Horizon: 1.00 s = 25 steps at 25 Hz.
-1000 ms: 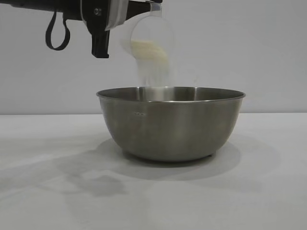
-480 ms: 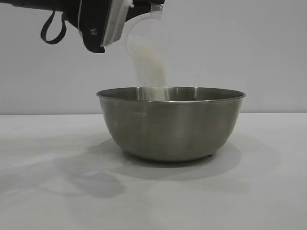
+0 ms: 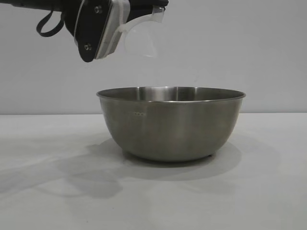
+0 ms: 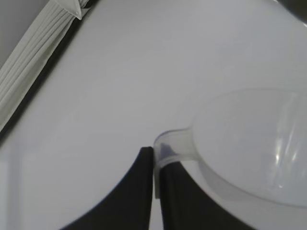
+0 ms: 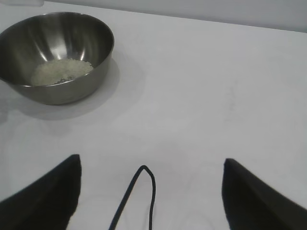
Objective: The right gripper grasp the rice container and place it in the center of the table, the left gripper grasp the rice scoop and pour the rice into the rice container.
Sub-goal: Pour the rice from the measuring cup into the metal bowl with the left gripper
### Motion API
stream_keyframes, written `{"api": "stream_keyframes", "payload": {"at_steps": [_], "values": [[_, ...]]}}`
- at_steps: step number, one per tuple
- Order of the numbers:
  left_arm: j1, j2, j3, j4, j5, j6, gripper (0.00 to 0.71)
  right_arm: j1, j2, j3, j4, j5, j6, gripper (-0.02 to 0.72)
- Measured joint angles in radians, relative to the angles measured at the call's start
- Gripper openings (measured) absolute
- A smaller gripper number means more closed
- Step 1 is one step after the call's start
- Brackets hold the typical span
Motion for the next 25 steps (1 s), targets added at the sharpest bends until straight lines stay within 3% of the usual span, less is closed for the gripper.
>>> {"api": "stream_keyframes", "payload": {"at_steps": [5, 11, 18, 25], "values": [[0.000, 0.000, 0.000, 0.000, 0.000, -0.084, 0.000, 0.000, 0.000, 0.000, 0.000, 0.000, 0.000, 0.578], [0.000, 0.000, 0.000, -0.077, 0.000, -0.470, 0.000, 0.000, 0.000, 0.000, 0.000, 0.000, 0.000, 0.578], [0.000, 0.000, 0.000, -0.331, -0.002, -1.007, 0.000, 0.000, 0.000, 0.000, 0.000, 0.000, 0.000, 0.578], [0.000, 0.000, 0.000, -0.739, -0.002, -1.523, 0.000, 0.000, 0.000, 0.000, 0.000, 0.000, 0.000, 0.578]]}}
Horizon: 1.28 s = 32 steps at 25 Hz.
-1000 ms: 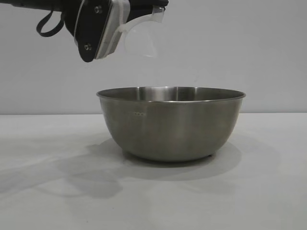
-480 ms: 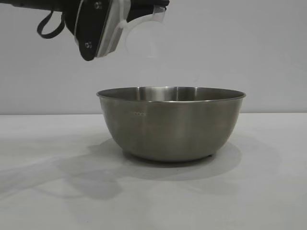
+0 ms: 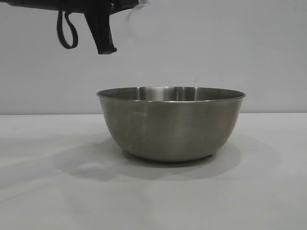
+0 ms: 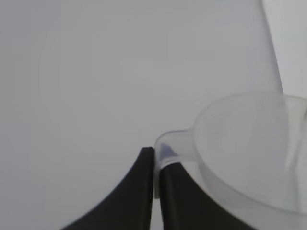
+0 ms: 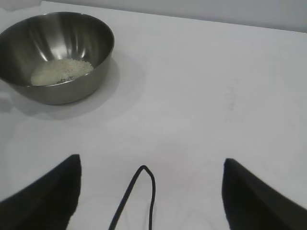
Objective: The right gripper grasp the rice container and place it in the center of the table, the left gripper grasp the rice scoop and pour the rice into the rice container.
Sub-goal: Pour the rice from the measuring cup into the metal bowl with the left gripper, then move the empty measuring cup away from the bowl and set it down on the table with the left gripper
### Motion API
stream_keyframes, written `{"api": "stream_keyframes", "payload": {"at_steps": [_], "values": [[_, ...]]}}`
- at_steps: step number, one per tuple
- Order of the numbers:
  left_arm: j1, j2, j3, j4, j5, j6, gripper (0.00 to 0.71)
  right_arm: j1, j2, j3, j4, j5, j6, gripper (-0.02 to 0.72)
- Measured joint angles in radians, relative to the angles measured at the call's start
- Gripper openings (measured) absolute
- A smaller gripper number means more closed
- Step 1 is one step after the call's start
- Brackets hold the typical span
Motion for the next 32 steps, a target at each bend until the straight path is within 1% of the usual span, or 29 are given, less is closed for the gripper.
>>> {"api": "stream_keyframes", "payload": {"at_steps": [6, 10, 12, 19, 32], "values": [[0.000, 0.000, 0.062, -0.270, 0.000, -0.177, 0.000, 0.000, 0.000, 0.000, 0.000, 0.000, 0.000, 0.578], [0.000, 0.001, 0.125, -0.373, 0.000, -0.269, 0.000, 0.000, 0.000, 0.000, 0.000, 0.000, 0.000, 0.578], [0.000, 0.008, 0.147, -0.390, 0.000, -0.302, 0.000, 0.000, 0.000, 0.000, 0.000, 0.000, 0.000, 0.578], [0.000, 0.126, 0.168, -0.393, 0.002, -0.370, 0.000, 0.000, 0.000, 0.000, 0.000, 0.000, 0.000, 0.578], [0.000, 0.221, 0.168, -0.387, 0.000, -0.402, 0.000, 0.000, 0.000, 0.000, 0.000, 0.000, 0.000, 0.578]]}}
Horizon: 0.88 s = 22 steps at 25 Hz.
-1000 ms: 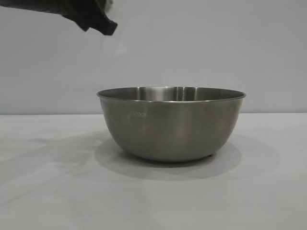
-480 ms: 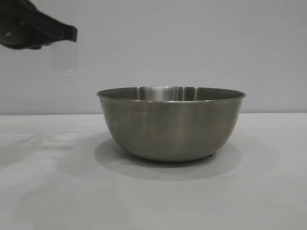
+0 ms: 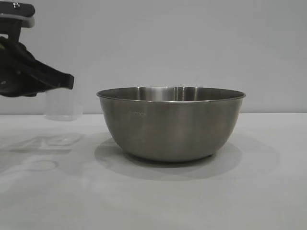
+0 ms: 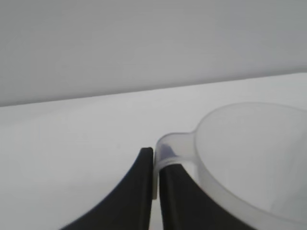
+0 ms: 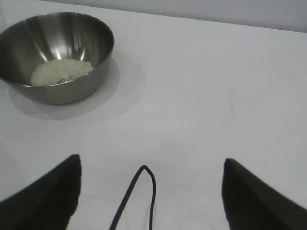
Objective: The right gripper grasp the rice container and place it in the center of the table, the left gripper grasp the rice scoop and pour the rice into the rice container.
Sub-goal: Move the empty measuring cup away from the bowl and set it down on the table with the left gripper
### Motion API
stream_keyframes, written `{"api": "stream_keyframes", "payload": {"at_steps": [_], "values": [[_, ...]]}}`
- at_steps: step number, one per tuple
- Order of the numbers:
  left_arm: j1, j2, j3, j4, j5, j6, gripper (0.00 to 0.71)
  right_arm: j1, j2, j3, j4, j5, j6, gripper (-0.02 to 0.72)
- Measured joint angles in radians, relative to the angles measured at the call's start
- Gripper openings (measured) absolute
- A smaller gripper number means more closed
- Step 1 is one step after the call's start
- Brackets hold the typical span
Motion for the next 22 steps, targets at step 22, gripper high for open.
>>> {"api": "stream_keyframes", "payload": {"at_steps": [22], "values": [[0.000, 0.039, 0.062, 0.002, 0.000, -0.003, 0.233, 0.000, 0.000, 0.000, 0.000, 0.000, 0.000, 0.578]]}}
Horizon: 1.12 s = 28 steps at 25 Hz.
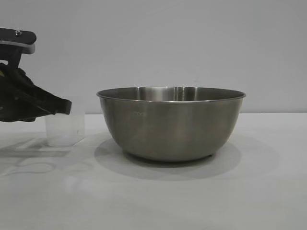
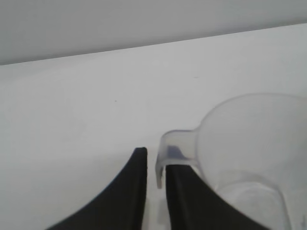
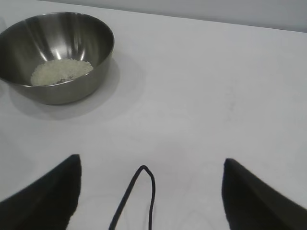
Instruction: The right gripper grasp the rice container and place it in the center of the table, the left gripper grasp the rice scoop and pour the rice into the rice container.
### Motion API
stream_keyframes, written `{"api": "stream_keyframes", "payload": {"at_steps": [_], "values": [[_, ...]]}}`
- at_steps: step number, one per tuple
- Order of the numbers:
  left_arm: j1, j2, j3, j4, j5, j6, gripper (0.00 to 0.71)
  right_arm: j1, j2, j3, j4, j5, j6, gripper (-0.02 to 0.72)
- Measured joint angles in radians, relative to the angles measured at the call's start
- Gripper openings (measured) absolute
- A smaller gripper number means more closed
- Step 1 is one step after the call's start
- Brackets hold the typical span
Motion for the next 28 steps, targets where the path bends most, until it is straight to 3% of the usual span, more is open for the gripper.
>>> {"api": "stream_keyframes", "payload": {"at_steps": [3, 4, 14, 20, 28], "values": [[0.000, -0.002, 0.034, 0.005, 0.000, -0.003, 0.233, 0.000, 0.000, 0.000, 0.000, 0.000, 0.000, 0.578], [0.000, -0.010, 0.053, 0.009, 0.000, -0.011, 0.274, 0.000, 0.000, 0.000, 0.000, 0.000, 0.000, 0.578], [0.000, -0.215, 0.246, 0.150, 0.000, -0.060, 0.259, 0.000, 0.000, 0.000, 0.000, 0.000, 0.000, 0.578], [0.000, -0.319, 0.264, 0.185, 0.015, -0.002, 0.259, 0.000, 0.000, 0.000, 0.000, 0.000, 0.000, 0.578], [0.000, -0.497, 0.266, 0.204, 0.143, 0.007, 0.259, 0.000, 0.000, 0.000, 0.000, 0.000, 0.000, 0.578]]}}
